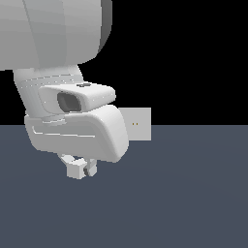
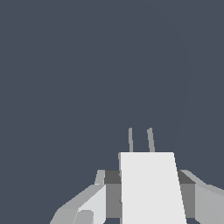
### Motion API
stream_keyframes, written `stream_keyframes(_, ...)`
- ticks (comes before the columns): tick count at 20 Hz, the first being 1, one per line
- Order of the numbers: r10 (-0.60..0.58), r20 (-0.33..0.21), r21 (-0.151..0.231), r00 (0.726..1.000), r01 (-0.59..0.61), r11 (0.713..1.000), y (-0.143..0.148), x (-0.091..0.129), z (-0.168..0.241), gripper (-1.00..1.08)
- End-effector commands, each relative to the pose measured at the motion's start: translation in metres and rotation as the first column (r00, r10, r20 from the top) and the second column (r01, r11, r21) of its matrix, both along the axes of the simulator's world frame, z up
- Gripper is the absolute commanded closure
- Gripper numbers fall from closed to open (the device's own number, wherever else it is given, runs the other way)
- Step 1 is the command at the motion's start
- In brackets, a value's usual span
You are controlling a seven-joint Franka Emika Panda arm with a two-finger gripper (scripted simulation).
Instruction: Plug the charger into the wall socket.
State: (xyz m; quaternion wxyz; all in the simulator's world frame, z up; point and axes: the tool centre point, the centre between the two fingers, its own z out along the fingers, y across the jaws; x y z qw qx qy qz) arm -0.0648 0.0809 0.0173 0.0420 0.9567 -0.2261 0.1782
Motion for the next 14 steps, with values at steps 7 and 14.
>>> stream_keyframes(7,0.093,0.003,-0.002,0.996,-0.093,0.996,-0.026,0.008,0.017,1.08)
stream_keyframes(14,0.19,0.006,-0.004,0.982,-0.19,0.982,-0.051,0.019,0.034,1.08)
